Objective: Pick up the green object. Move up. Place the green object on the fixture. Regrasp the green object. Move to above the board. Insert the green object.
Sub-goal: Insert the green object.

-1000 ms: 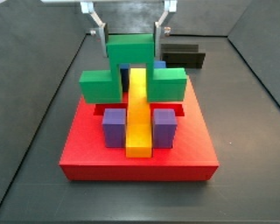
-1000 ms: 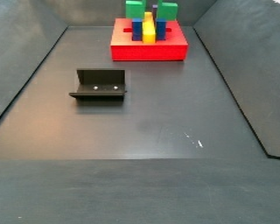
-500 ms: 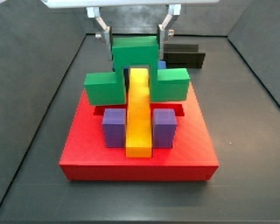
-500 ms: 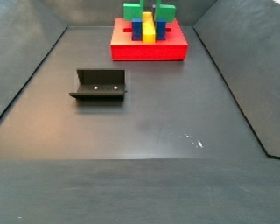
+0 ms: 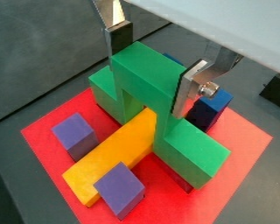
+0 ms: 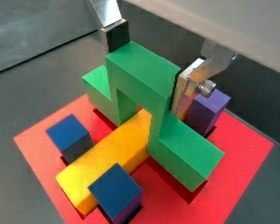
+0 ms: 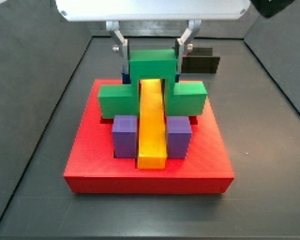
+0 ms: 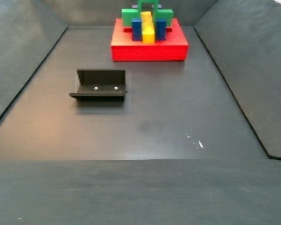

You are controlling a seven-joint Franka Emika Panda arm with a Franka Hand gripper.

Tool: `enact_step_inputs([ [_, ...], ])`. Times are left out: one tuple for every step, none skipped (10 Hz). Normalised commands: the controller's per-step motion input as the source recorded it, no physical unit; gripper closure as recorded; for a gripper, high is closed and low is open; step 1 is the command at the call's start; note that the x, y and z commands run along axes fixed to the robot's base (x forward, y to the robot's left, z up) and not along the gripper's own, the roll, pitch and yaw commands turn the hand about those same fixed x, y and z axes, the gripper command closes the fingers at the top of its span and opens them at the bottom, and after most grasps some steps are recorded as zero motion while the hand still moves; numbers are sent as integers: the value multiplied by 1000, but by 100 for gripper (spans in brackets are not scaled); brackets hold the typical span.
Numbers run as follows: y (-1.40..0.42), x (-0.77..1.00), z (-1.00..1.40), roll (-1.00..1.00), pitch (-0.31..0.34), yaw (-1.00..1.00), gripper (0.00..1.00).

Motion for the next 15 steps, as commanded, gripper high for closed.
enact_step_inputs([
  [0,0,-251,59,0,0,100],
  [0,0,-257,119,0,0,100],
  [-17,0,-226,213,13,-3,100],
  [-83,0,-123,94,9,-117,100],
  [-63,0,-49,0,0,-203,100],
  [-51,0,-26,-50,-14,-229,100],
  [-49,0,-29,-24,-1,-206,100],
  [0,0,-111,0,0,-74,100],
  [0,74,-329,26,0,0,100],
  [77,100,-423,23,0,0,100],
  [66,137,-363,19,0,0,100],
  [34,146,-331,1,0,0,100],
  [0,151,-403,0,0,0,100],
  [0,146,-611,0,-29,0,100],
  [0,154,-731,0,-53,0,100],
])
